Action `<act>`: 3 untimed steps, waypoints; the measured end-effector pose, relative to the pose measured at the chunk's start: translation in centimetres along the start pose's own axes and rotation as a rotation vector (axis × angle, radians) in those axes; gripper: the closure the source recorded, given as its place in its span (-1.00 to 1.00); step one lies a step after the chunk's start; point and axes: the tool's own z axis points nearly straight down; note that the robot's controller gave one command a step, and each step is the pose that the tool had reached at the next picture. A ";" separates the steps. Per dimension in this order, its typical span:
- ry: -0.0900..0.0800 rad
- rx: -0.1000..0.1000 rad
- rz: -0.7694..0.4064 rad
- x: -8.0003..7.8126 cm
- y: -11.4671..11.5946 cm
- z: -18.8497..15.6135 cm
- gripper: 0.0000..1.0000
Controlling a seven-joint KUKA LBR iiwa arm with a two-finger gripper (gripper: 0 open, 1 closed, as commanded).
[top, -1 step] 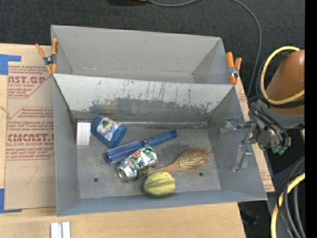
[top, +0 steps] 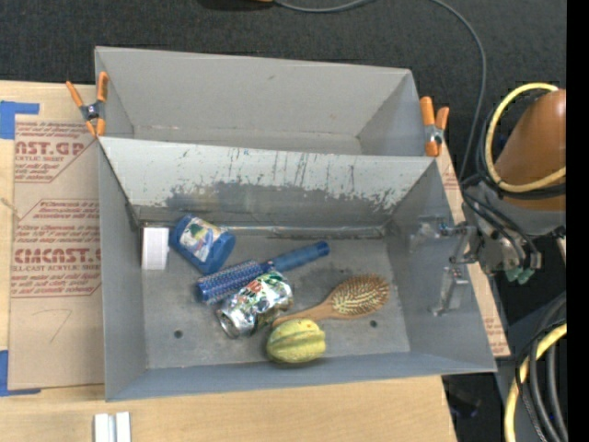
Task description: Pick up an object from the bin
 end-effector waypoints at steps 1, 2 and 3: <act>0.001 -0.001 -0.199 -2.4 2.3 10.2 -1.00; -0.002 0.000 -0.320 -3.2 3.3 6.6 -1.00; 0.001 -0.003 -0.300 -2.0 5.4 12.2 -1.00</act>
Offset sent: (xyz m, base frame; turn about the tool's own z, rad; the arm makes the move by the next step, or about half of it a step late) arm 0.0327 0.0331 -0.0626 -0.3250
